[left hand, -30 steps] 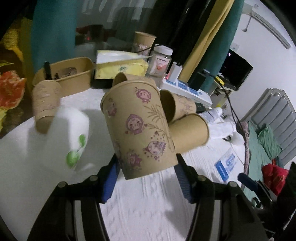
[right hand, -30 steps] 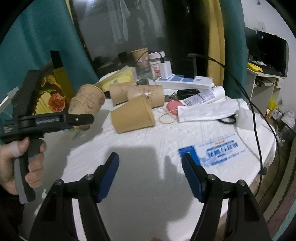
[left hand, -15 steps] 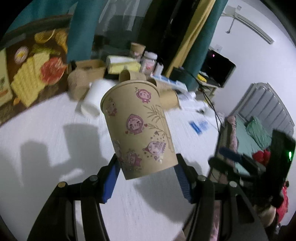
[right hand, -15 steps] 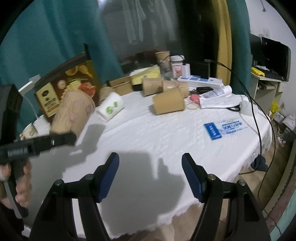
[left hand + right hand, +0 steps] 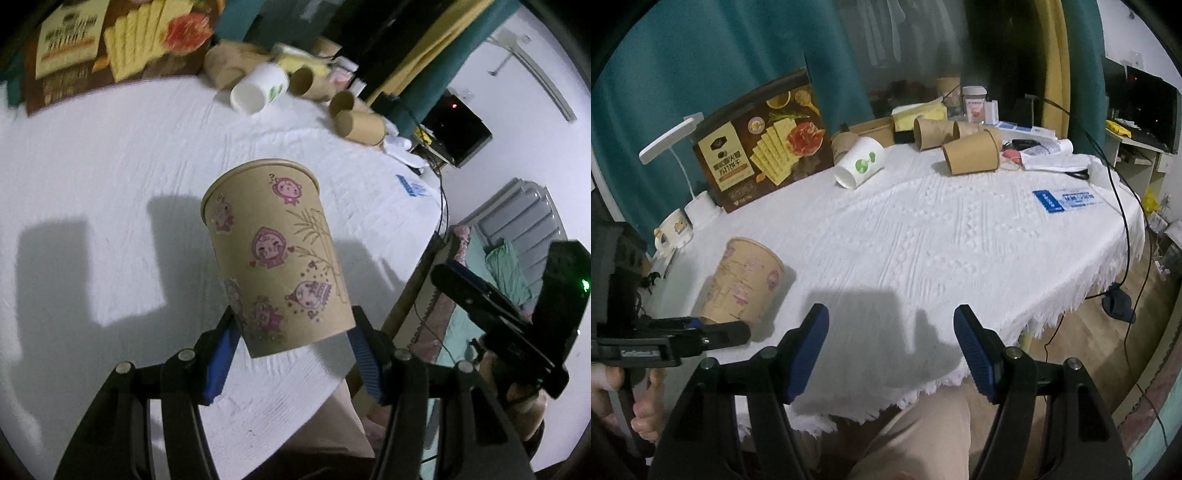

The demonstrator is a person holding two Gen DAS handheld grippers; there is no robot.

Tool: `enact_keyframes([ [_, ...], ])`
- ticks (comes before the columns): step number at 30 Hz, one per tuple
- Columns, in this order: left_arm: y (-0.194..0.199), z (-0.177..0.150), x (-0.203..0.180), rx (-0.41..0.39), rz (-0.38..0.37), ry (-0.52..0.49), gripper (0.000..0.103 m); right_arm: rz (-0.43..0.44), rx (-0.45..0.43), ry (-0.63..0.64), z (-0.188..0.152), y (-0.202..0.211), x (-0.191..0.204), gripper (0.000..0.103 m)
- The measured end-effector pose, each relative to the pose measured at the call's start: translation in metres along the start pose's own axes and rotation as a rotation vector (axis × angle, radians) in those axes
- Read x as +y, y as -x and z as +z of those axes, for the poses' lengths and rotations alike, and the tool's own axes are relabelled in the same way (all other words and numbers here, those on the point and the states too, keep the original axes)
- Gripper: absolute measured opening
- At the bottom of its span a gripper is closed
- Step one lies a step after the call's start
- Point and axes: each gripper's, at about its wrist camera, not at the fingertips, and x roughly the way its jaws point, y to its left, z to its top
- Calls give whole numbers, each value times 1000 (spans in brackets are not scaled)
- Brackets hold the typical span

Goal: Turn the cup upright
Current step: 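Lift the cup with the left gripper and rotate it toward the right gripper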

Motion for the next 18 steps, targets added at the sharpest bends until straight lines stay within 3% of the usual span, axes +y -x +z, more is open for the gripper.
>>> enact_keyframes([
  [6,-11,-1,8,25,57,38,61,-9,0,-6,-1,3,-6,68],
  [9,-12,-2,7,27,68,36,74,-10,1,-9,-1,2,-9,68],
  [12,-12,-2,4,30,85,33,81,-8,4,-11,0,0,-10,68],
  [18,-9,-1,2,26,77,38,82,-8,6,-5,1,-1,-9,68],
])
